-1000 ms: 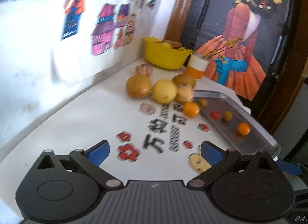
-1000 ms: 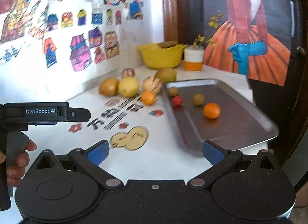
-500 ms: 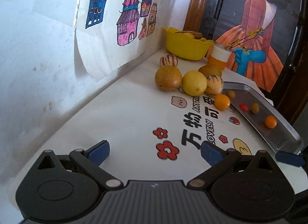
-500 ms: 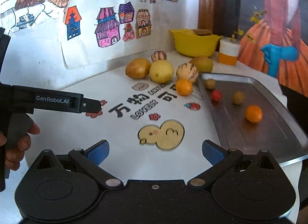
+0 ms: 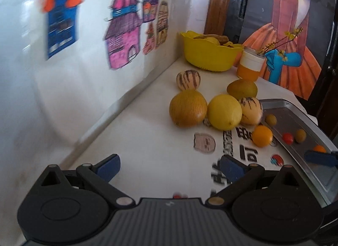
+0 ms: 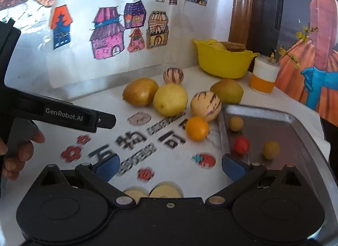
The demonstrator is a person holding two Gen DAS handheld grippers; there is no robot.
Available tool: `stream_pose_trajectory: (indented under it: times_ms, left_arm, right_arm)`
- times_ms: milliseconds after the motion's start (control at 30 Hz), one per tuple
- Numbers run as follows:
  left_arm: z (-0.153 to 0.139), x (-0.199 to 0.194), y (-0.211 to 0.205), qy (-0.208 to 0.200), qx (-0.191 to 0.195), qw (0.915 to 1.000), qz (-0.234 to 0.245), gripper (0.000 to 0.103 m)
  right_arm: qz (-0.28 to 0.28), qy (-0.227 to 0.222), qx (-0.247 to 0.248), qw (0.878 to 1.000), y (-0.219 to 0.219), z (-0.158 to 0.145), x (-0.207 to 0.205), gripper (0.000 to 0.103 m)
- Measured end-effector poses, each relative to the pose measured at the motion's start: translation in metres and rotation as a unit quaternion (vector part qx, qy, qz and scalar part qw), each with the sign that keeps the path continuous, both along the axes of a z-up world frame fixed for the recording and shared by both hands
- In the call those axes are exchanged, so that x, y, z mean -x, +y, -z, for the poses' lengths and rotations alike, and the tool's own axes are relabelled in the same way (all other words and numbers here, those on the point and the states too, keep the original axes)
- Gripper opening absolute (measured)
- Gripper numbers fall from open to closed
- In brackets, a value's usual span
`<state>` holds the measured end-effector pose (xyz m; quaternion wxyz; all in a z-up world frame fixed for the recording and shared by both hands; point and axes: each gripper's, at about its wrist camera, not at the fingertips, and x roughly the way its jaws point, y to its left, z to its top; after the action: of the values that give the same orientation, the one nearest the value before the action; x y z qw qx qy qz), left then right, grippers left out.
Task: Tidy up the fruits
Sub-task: 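Move both tools back from the tray toward the pears and oranges, then grasp a large brown pear with the left tool while the right tool grasps a mandarin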
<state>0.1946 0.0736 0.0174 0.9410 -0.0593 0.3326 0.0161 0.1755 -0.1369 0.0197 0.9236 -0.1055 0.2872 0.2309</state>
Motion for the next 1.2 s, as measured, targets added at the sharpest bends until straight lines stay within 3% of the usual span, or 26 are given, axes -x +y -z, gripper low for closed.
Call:
stream_pose_trajectory:
  times_ms: [300, 633, 767, 1033, 1200]
  left_arm:
    - [0.006, -0.048, -0.01, -0.011, -0.058, 0.9979, 0.025, 0.102]
    - [0.011, -0.074, -0.005, -0.005, -0.029, 0.9994, 0.016, 0.099]
    - [0.012, -0.082, -0.005, -0.006, -0.022, 0.9997, 0.011, 0.094]
    - [0.012, -0.089, -0.005, -0.011, -0.01, 0.9999, 0.002, 0.085]
    - [0.013, -0.095, -0.005, -0.013, 0.004, 0.9999, 0.005, 0.074]
  right_arm:
    - [0.001, -0.001, -0.005, 1.0, 0.001, 0.002, -0.051, 0.089]
    - [0.004, 0.007, -0.003, 1.0, 0.005, 0.01, -0.066, 0.069]
    - [0.007, 0.018, -0.001, 1.0, 0.006, 0.012, -0.07, 0.062]
    - [0.009, 0.033, -0.006, 0.999, 0.006, 0.017, -0.075, 0.057]
    - [0.012, 0.037, -0.013, 0.999, 0.006, 0.018, -0.078, 0.055]
